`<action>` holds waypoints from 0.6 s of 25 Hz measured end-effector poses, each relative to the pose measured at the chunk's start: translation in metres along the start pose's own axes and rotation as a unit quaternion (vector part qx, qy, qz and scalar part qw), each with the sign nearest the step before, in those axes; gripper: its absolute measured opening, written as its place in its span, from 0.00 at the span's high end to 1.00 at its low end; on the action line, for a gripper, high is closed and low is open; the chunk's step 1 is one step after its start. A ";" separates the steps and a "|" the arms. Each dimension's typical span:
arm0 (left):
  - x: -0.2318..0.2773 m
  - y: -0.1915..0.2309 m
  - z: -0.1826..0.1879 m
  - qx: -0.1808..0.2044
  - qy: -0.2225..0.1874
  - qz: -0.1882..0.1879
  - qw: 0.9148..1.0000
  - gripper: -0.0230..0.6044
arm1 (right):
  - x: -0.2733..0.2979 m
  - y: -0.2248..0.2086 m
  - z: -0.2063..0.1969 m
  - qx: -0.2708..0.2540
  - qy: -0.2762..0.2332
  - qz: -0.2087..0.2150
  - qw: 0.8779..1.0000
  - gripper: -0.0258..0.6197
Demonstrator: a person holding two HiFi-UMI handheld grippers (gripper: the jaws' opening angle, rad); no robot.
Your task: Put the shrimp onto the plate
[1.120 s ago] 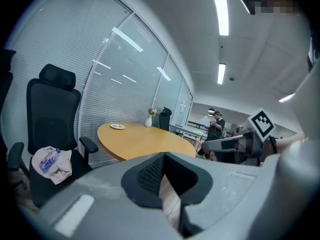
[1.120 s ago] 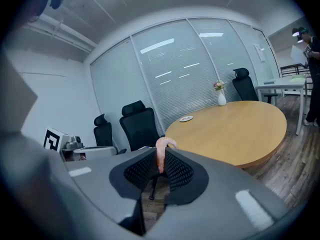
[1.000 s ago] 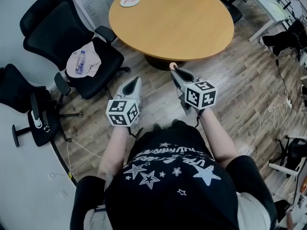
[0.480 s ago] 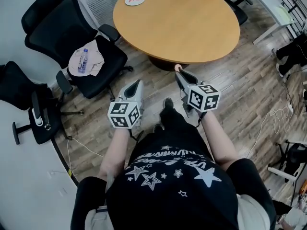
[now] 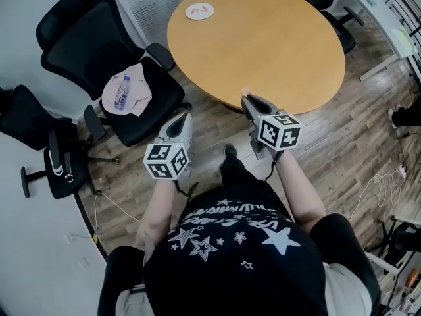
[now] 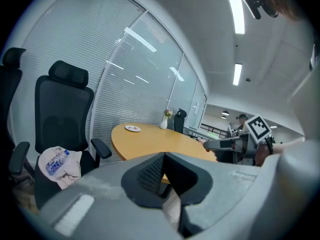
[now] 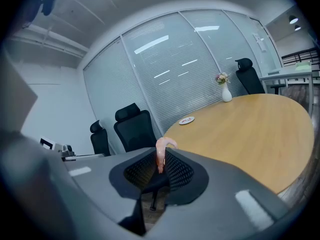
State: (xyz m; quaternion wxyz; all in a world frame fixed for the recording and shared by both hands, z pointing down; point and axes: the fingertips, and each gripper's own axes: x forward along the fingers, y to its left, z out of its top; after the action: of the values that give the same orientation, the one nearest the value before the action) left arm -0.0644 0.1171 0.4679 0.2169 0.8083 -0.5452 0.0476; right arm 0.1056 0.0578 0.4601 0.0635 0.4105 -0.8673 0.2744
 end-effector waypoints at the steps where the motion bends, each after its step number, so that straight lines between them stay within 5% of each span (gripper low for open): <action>1: 0.009 0.004 0.006 0.000 0.000 0.001 1.000 0.96 | 0.009 -0.006 0.007 0.001 0.001 0.002 1.000 0.87; 15: 0.116 0.039 0.071 0.021 0.004 0.022 1.000 0.96 | 0.101 -0.080 0.088 0.013 0.000 0.025 1.000 0.87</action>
State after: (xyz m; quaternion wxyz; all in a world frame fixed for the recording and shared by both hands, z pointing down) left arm -0.0645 -0.0240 0.4519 0.2010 0.8004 -0.5609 0.0664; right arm 0.1098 -0.0982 0.4539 0.0516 0.3893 -0.8738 0.2868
